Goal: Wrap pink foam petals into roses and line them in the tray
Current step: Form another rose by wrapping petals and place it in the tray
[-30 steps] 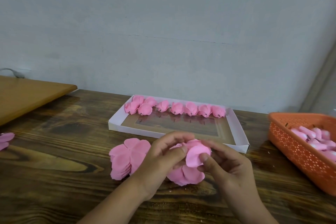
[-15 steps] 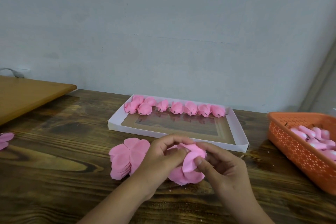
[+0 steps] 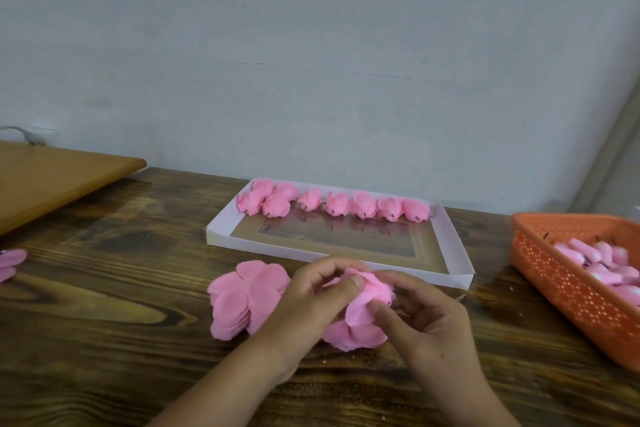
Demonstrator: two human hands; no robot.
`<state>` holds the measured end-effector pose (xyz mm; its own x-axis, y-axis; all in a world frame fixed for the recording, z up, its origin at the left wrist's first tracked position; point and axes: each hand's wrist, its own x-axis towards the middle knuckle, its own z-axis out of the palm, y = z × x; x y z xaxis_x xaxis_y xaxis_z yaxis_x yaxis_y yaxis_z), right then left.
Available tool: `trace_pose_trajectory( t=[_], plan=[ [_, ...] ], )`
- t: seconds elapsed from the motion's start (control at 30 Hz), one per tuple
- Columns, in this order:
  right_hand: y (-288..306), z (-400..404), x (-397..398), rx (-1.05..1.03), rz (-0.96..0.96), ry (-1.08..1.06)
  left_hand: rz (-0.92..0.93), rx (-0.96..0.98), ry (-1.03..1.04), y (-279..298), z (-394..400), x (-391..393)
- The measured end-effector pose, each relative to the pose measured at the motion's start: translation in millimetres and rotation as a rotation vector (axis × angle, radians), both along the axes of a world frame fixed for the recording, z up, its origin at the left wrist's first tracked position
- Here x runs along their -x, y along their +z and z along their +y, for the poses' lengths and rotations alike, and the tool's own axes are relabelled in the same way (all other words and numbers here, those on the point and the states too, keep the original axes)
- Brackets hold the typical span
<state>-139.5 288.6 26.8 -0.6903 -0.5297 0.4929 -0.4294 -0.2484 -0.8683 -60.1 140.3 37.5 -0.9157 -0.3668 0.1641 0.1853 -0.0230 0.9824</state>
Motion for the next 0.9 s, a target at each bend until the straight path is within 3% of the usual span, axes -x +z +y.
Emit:
trace_pose_trajectory(
  t=[0.2, 0.47, 0.67, 0.9],
  plan=[
    [-1.0, -0.3, 1.2, 0.053, -0.048, 0.012, 0.042, 0.051, -0.042, 1.0, 2.2, -3.1],
    [0.8, -1.5, -3.8, 0.043, -0.027, 0.002, 0.033, 0.156, 0.078, -3.9, 1.8, 1.6],
    [-2.6, -1.7, -1.8, 0.050, -0.032, -0.042, 0.136, 0.220, 0.073, -2.6, 5.0, 0.3],
    [-3.1, -0.8, -1.8, 0.039, -0.027, -0.075, 0.147, 0.186, -0.005, -3.5, 4.9, -0.4]
  ],
)
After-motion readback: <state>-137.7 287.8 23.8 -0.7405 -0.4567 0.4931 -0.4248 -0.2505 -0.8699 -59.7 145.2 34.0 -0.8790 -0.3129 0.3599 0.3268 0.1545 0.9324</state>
